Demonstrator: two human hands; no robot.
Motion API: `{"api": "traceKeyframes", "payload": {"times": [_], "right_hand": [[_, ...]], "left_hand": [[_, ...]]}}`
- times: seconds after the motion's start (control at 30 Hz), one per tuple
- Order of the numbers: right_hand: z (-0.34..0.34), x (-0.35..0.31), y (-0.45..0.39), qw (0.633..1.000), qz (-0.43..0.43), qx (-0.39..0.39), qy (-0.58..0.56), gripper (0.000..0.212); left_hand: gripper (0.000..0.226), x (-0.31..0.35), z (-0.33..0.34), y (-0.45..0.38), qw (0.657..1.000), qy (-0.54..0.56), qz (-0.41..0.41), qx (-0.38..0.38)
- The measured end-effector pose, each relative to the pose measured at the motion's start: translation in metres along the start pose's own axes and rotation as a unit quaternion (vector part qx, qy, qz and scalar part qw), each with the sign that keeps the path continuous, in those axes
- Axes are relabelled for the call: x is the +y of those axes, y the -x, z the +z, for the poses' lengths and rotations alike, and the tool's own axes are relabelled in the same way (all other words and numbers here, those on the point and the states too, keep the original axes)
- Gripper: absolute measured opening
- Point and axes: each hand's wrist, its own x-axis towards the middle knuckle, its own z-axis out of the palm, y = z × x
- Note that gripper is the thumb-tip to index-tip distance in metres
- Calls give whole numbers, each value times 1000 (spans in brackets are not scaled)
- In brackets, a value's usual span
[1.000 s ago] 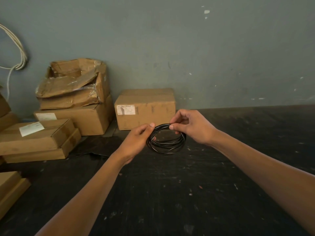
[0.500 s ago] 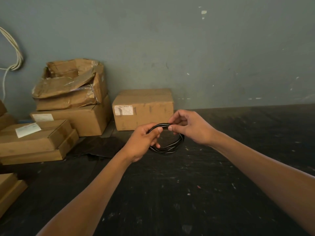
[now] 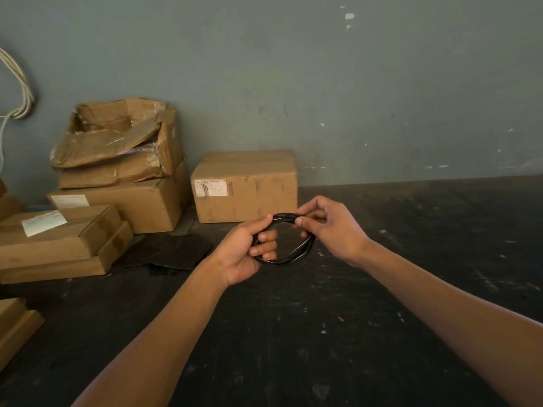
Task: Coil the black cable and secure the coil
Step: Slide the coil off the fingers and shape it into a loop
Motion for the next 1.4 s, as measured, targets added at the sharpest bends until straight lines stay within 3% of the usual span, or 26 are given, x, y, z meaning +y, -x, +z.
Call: {"api": "traceKeyframes", "payload": {"times": [0.1, 0.17, 0.3, 0.43, 0.53, 0.9, 1.23, 1.4], "right_hand": [[3, -2, 1, 999, -36, 3, 36, 12], [2, -3, 1, 997, -54, 8, 52, 14], [-4, -2, 0, 992, -77, 25, 94, 13], [-10, -1, -1, 987, -93, 46, 122, 11], [-10, 1, -1, 982, -106, 40, 149, 11], [-6, 1, -1, 976, -129, 26, 172, 10], [-4, 6, 0, 974, -131, 13, 186, 9], [-3, 7, 1, 970, -143, 4, 199, 9]], "left_hand": [[22, 4, -3, 2, 996, 77, -35, -39], [28, 4, -5, 1, 997, 56, -25, -37], [37, 1, -7, -3, 988, -149, 14, 35], [23, 1, -14, -2, 940, -331, 25, 79], [20, 0, -17, -2, 912, -397, 28, 95], [14, 0, -11, -5, 920, -377, 53, 93], [12, -12, -7, -13, 844, -485, 128, 192], [11, -23, -10, -17, 870, -407, 165, 225]]}}
